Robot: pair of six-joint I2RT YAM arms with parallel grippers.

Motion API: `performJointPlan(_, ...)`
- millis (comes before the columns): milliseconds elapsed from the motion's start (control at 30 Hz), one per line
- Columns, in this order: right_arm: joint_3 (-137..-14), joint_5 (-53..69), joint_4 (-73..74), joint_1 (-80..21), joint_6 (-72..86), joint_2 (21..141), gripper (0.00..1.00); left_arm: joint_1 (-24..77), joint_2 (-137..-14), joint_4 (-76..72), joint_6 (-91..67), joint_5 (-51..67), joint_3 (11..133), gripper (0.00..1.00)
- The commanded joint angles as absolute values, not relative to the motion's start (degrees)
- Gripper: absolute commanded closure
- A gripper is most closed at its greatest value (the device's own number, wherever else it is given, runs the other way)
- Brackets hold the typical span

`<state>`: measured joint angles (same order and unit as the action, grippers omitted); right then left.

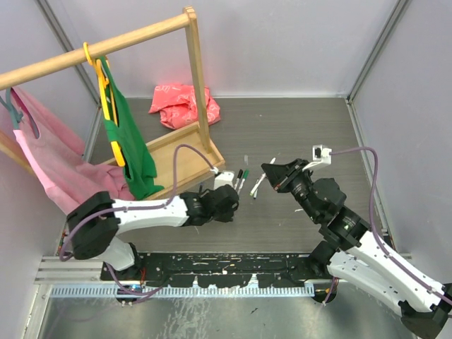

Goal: Insert the pens into the pen caps
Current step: Pick up the pen cap from the center of the board, then place the pen cap at the center of the board.

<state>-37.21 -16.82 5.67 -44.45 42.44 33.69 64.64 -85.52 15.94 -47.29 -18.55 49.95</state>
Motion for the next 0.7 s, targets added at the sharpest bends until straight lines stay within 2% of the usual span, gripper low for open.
performJointPlan(0, -36.76, -19.59, 3.29, -44.39, 41.12, 31.16, 1.00, 66.70, -91.74, 10.34, -44.03, -14.22, 56.27, 1.00)
performJointPlan(367, -36.00, -22.26, 4.48, -44.41, 39.68, 25.15, 1.00, 69.17, -105.88, 12.60, -43.62, -10.07, 67.73, 1.00)
performJointPlan(667, -35.09, -24.74, 4.87, -44.41, 36.62, 18.43, 1.00, 69.26, -111.24, 12.25, -44.93, -8.38, 69.80, 0.85)
